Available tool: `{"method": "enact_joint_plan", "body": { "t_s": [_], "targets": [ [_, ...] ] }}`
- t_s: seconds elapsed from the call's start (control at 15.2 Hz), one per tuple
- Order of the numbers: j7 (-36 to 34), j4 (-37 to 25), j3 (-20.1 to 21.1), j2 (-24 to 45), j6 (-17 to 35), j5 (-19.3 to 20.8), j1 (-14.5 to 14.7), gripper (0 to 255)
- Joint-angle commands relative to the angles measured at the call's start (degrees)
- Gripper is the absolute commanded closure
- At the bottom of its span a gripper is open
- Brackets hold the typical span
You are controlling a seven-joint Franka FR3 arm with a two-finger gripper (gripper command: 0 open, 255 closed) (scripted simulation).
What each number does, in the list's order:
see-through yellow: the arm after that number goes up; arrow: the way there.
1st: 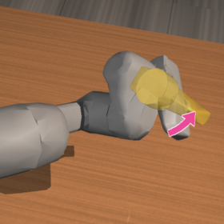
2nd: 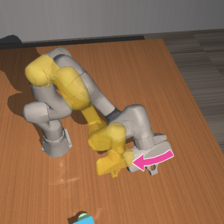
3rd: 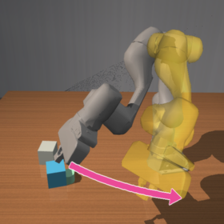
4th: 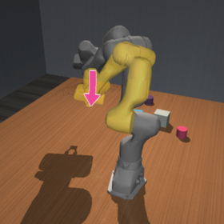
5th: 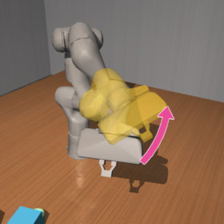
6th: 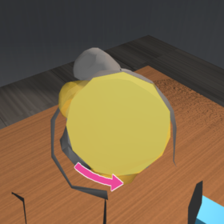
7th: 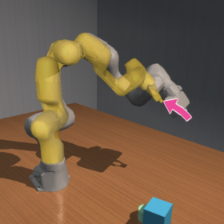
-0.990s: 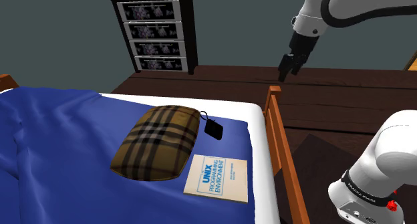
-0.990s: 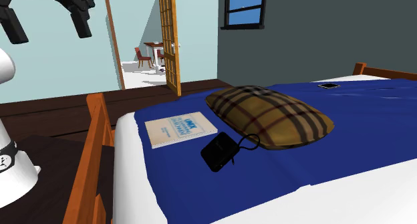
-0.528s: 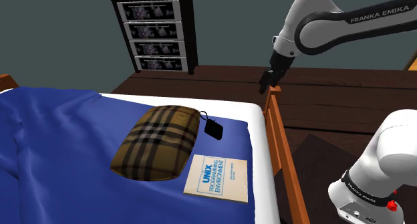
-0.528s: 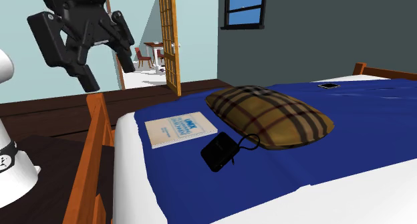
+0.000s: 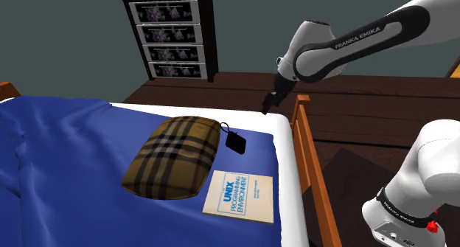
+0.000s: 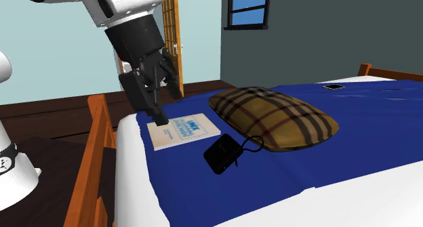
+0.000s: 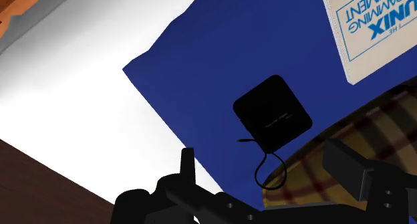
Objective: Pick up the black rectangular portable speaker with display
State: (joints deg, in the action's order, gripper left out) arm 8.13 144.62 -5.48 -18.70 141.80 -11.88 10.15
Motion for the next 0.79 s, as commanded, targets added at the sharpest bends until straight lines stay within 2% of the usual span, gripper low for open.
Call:
{"method": "enact_joint_plan", "body": {
  "t_s": [0.0, 0.2, 0.4, 0.73],
  "targets": [
    [3.1, -0.6, -0.8, 4.2, 4.7, -3.1, 1.8, 0],
    [8.3, -3.3, -1.6, 10.8, 10.1, -9.0, 4.7, 0],
    [15.0, -6.9, -1.8, 17.4, 14.2, -16.6, 7.1, 0],
    [27.0, -15.1, 1.2, 28.2, 18.4, -30.0, 7.7, 0]
  ]
}}
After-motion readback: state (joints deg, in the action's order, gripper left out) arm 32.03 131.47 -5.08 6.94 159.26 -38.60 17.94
